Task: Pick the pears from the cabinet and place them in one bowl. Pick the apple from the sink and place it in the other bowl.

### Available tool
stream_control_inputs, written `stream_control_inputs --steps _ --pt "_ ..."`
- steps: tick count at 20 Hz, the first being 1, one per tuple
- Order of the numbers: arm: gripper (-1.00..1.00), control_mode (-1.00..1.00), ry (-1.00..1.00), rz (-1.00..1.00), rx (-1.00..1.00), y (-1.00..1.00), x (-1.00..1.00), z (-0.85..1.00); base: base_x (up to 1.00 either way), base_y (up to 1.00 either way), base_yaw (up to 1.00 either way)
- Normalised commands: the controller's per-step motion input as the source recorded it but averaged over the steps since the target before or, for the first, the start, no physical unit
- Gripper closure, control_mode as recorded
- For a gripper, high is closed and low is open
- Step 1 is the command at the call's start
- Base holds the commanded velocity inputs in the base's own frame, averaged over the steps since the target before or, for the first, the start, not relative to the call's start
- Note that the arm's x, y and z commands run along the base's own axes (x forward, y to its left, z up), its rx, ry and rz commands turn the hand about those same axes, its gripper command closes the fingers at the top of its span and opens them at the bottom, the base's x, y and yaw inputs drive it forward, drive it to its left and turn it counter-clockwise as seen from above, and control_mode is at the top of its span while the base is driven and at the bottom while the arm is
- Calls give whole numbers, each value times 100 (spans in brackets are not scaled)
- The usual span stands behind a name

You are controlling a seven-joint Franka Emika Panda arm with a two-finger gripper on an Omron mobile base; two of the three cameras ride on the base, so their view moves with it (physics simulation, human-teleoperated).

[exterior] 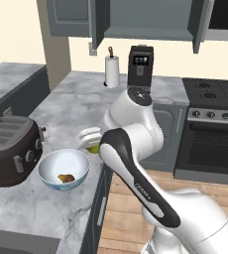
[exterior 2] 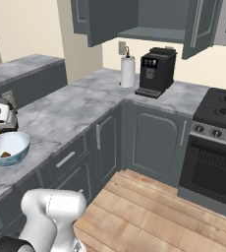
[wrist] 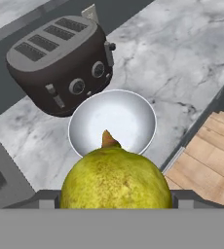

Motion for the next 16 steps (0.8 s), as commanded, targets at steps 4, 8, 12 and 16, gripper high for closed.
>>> stream_control_inputs --steps 4,8,12,16 --pt "100 -100 3 0 -1 15 8 -26 0 0 0" --pt "100 -100 0 -3 -3 16 12 -27 0 0 0" --pt "100 -100 0 -6 -3 15 20 -23 0 0 0" --pt "100 -100 1 -5 -2 11 21 -22 0 0 0"
